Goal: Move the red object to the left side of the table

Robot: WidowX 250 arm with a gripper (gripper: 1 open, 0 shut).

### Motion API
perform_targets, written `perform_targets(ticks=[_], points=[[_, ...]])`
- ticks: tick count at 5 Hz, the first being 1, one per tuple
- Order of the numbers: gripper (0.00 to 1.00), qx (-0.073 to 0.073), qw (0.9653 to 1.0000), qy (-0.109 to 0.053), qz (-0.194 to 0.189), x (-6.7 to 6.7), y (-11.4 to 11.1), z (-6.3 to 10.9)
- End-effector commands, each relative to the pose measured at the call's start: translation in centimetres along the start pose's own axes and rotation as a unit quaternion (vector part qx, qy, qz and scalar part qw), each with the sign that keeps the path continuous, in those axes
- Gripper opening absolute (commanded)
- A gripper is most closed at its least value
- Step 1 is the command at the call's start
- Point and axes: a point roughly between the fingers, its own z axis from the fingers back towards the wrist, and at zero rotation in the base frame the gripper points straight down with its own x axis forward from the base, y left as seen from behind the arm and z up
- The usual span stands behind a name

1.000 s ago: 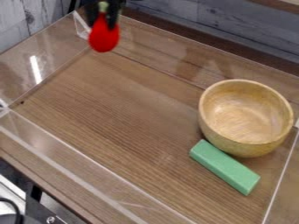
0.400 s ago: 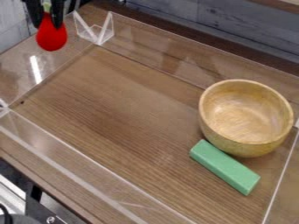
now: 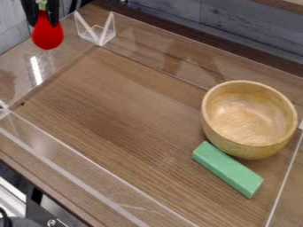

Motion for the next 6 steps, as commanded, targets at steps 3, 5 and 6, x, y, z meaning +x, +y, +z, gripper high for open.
perform_targets(ticks=[3, 5, 6], points=[[0.00, -0.019, 0.9983, -0.037, 0.041, -0.7, 1.3, 3.1], [0.00, -0.010, 0.9979, -0.035, 0.054, -0.7, 1.6, 1.7], [0.00, 0.001, 0.9978, -0.037, 0.055, -0.5, 1.5, 0.3]])
